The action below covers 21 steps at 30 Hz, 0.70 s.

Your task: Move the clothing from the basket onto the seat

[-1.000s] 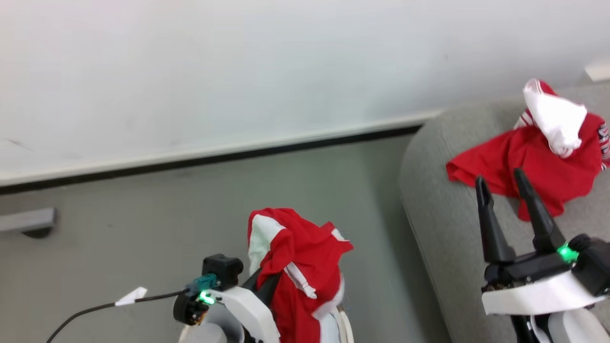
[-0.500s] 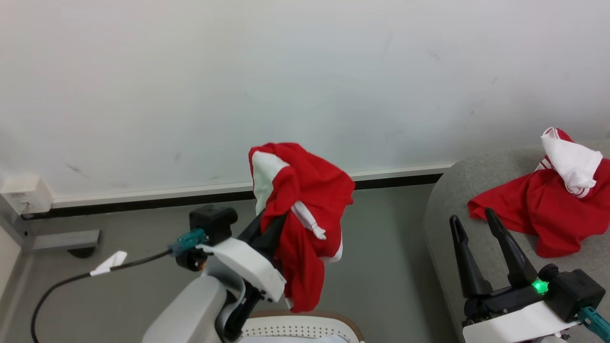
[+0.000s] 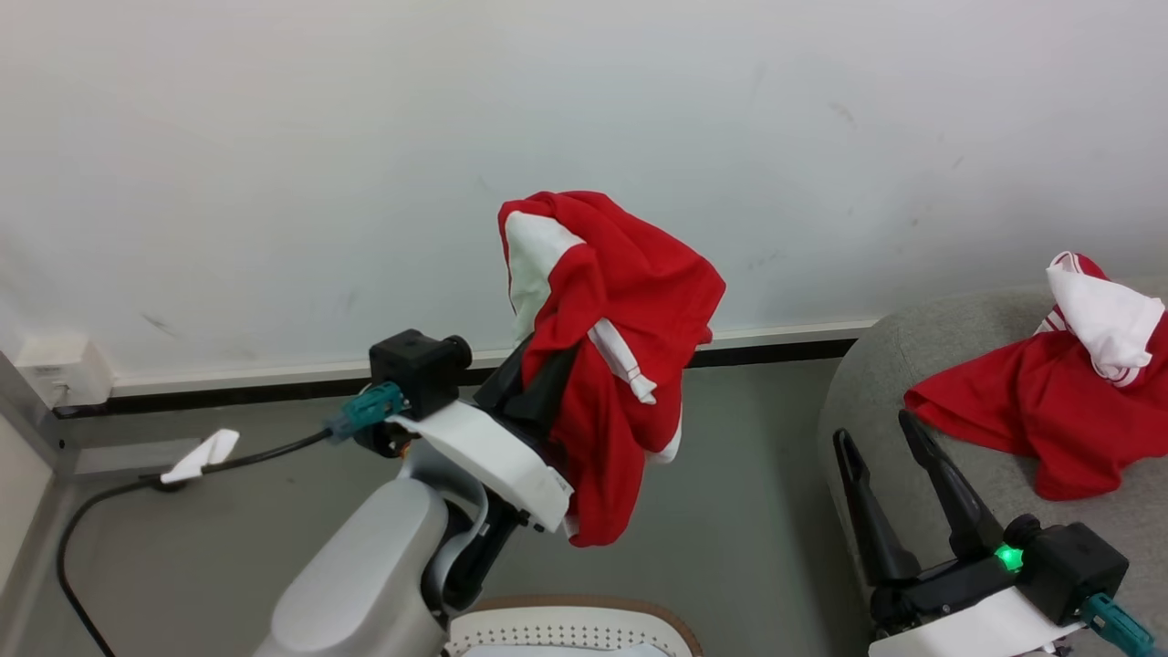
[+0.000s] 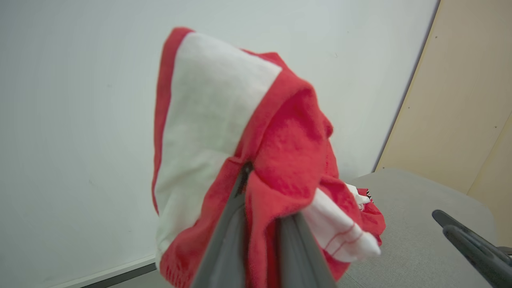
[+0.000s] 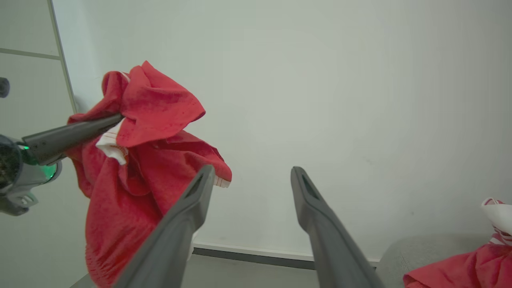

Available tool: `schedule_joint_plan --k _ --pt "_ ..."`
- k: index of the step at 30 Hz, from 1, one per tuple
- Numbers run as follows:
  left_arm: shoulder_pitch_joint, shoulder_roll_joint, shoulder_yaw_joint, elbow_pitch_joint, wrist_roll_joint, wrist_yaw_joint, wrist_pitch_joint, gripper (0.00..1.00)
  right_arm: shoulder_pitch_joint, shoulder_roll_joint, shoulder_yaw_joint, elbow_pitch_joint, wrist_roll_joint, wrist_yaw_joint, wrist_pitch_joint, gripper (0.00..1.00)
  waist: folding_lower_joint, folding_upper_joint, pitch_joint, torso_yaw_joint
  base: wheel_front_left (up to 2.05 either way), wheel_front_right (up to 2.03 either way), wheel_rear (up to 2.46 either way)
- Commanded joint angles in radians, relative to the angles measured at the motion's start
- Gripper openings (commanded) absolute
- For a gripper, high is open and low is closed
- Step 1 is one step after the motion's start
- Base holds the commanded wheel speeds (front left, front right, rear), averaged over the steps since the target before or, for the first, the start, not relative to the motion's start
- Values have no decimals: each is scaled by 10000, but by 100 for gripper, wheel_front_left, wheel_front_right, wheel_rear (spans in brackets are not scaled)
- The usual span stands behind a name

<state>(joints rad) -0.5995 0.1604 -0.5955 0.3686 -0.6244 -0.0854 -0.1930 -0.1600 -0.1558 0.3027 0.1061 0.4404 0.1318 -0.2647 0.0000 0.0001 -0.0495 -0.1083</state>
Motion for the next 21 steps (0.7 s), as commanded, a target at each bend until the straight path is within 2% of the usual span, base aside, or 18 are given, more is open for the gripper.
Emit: schedule_joint_plan --k 1,9,14,21 --pt "16 67 -21 -113 -26 24 66 0 80 -82 103 35 68 -22 6 100 0 -1 0 9 0 0 0" --pt "-158 30 -107 -308 -29 104 194 0 -256 -215 1100 108 176 -22 6 100 0 -1 2 129 0 0 0" --pt "-293 -45 -236 -193 -1 83 253 0 -942 -222 2624 220 527 -22 6 100 0 -1 21 270 0 0 0" --pt "-379 -290 -626 10 58 -32 302 0 -2093 159 3848 1358 804 -22 8 100 0 -1 32 576 0 0 0"
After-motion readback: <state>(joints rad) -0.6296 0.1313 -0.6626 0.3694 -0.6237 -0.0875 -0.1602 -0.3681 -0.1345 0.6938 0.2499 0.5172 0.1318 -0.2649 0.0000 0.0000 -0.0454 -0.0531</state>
